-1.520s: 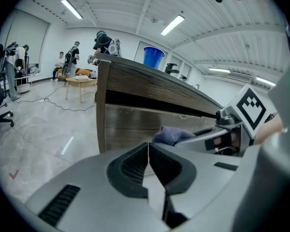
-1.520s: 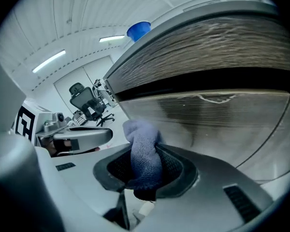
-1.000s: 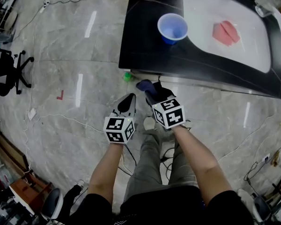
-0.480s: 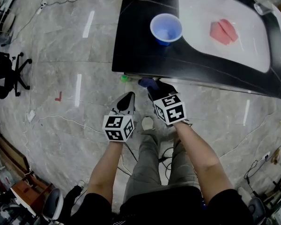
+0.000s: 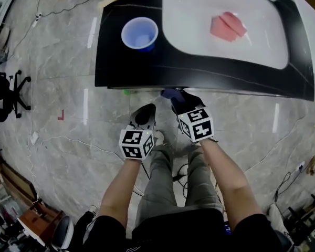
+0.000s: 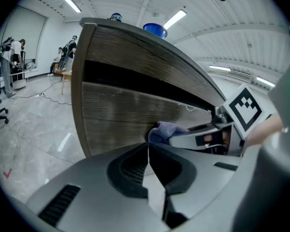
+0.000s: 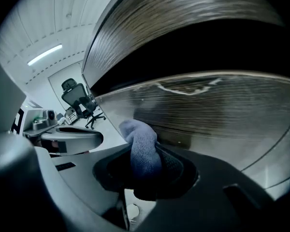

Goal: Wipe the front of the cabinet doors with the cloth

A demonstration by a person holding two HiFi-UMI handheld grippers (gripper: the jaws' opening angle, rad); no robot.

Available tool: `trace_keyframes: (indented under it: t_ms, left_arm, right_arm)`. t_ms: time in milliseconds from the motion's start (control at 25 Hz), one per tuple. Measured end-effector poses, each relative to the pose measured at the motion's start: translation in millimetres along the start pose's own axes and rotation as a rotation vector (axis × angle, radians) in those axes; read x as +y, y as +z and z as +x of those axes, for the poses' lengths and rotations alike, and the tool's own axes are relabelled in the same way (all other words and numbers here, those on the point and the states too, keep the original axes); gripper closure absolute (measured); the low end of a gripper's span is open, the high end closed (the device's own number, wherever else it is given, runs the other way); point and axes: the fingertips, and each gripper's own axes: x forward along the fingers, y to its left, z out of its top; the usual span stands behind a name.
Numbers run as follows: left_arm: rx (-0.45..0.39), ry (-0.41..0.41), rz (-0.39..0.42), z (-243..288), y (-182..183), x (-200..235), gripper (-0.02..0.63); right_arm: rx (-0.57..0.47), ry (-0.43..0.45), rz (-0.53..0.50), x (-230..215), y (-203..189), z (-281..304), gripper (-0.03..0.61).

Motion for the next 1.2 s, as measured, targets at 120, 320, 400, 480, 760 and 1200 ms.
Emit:
trace_keyframes:
  t_ms: [120,320,400,480,760,1200]
  left_arm:
    - [0.007,-0.015,0.009,14,-1,-23,0.598]
    - [0.008,-0.044,0.022,34,2,-59,0.598]
    - [0.015,-0.056,0.027,43,1,-72,0.598]
    - [0.024,-0.069,0.033,52,-2,-86,0.598]
    - [0.046,-0.112,0.058,77,-8,-128,0.598]
    - [0.041,-0.193,0.059,77,-8,-154,0.598]
  right_arm:
    - [-0.004,-0.021,0.015,-24,-7,-17,0.462]
    - [-0.011,-0.055,0.044,-58,-17,-44,0.462]
    - [-0.015,-0.069,0.056,-72,-21,-54,0.462]
    - [-0.019,-0.084,0.067,-87,-26,-63,0.462]
    - [-0.024,-0.128,0.092,-127,-44,-89,0.462]
    - [-0.016,-0.117,0.11,-116,-60,-98,0.462]
